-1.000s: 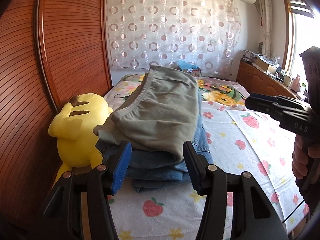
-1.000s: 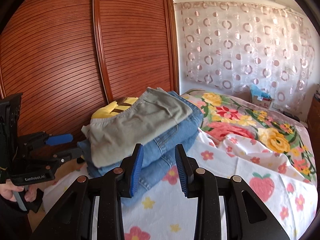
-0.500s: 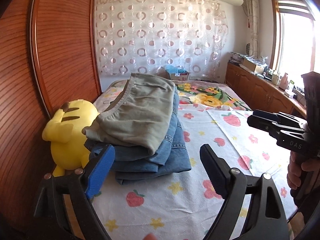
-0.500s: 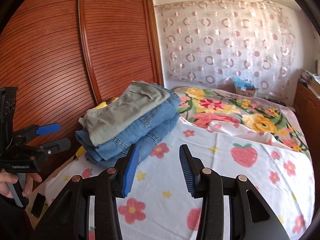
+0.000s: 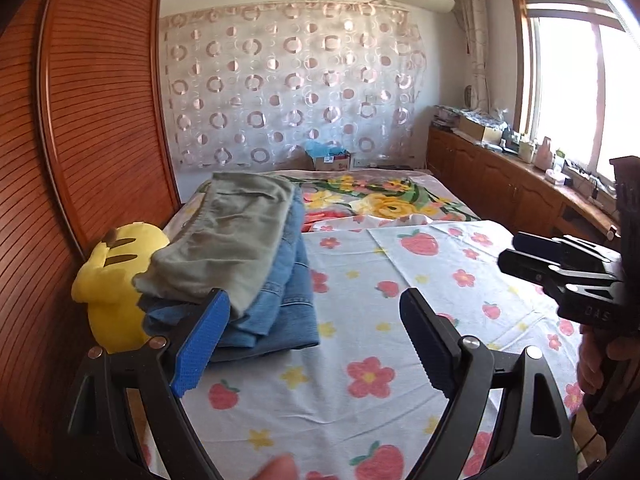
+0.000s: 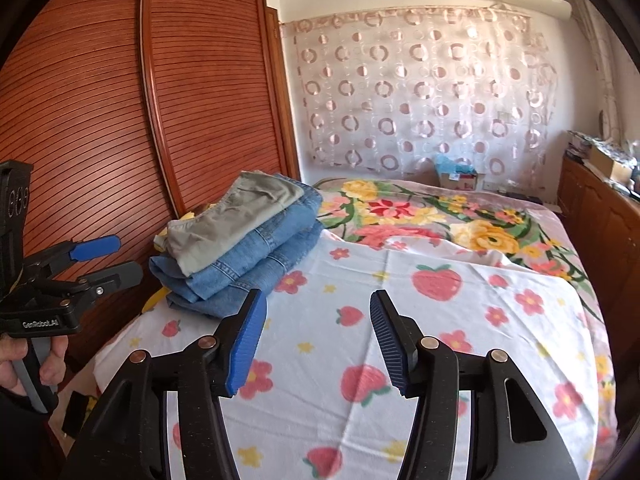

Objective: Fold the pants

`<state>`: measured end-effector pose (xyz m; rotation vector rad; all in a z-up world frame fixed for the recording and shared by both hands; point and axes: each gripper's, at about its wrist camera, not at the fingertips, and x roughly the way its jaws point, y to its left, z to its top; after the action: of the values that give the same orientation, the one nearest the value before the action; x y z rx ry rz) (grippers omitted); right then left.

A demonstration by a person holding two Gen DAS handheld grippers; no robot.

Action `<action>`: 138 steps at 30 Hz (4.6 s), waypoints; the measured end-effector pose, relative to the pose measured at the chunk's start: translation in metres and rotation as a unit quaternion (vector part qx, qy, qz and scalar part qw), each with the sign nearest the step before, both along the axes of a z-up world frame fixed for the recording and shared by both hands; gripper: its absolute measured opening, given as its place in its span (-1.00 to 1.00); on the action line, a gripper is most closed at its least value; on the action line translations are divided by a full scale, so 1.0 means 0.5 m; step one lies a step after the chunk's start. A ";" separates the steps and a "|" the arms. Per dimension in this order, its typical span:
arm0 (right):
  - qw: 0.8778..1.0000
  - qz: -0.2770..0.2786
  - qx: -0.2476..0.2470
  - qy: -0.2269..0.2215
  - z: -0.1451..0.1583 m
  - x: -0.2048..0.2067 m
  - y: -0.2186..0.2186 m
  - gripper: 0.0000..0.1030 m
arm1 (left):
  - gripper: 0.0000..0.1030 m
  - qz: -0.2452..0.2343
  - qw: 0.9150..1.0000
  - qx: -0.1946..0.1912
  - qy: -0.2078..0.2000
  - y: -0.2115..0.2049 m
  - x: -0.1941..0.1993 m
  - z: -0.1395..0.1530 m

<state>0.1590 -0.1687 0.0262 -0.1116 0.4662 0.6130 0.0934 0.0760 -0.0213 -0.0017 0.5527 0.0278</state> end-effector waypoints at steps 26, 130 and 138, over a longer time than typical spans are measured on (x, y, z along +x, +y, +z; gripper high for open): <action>0.992 -0.122 -0.004 -0.008 0.037 -0.132 -0.046 0.60 | 0.70 -0.044 0.999 -0.009 0.003 -0.170 -0.016 0.020; 0.983 -0.156 0.022 -0.090 0.028 -0.257 -0.039 0.60 | 0.70 -0.015 0.998 -0.004 -0.066 -0.134 -0.120 0.119; 0.983 -0.157 0.021 -0.090 0.029 -0.256 -0.039 0.60 | 0.70 -0.015 0.998 -0.003 -0.067 -0.135 -0.121 0.119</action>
<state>0.0308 -0.1881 0.0404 -0.0511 0.2872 0.3000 0.0330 0.0085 0.0383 -0.0020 0.4185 -0.0026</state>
